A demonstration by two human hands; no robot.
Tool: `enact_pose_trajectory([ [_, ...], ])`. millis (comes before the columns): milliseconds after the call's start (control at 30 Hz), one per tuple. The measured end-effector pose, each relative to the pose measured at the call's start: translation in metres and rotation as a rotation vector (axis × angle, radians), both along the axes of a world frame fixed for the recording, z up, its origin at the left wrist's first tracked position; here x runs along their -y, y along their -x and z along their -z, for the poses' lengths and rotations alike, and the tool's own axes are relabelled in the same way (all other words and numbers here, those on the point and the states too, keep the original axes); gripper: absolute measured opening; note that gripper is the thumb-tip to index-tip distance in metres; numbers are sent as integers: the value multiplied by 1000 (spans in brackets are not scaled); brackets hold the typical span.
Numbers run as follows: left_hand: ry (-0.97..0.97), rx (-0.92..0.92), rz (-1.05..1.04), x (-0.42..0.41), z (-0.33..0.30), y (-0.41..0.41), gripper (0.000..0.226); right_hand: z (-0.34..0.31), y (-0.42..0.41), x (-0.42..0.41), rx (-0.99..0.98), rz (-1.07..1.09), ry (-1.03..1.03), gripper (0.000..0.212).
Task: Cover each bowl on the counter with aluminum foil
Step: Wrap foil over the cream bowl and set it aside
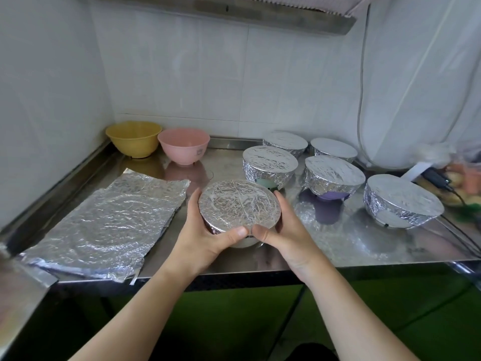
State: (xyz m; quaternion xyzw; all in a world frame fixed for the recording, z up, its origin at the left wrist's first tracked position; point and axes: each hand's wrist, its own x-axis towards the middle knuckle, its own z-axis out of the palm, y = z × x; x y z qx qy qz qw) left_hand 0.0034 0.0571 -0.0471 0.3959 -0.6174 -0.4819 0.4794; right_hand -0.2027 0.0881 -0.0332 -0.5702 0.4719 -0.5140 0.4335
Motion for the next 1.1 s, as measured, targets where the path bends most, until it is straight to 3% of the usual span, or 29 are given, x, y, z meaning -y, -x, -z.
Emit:
enact_pose_trajectory([
  [267,75,46,-14,2,3,-5,112,2,3,-1,-111,32,60,92],
  [567,31,127,-2,2,2,-9,110,5,6,-2,-87,32,40,98],
  [667,-21,148,69,-1,-3,-14,120,7,16,-3,-28,-64,-14,103],
  [767,-47,125,117,-1,-12,-19,150,3,17,-1,179,-40,-70,106],
  [900,52,233,60,9,-35,-18,169,-14,-1,14,313,348,-18,60],
  [1033,134,422,48,13,-48,-7,174,-32,-24,20,92,565,71,24],
  [1100,134,472,43,11,-48,-1,174,-33,-32,24,18,586,70,21],
])
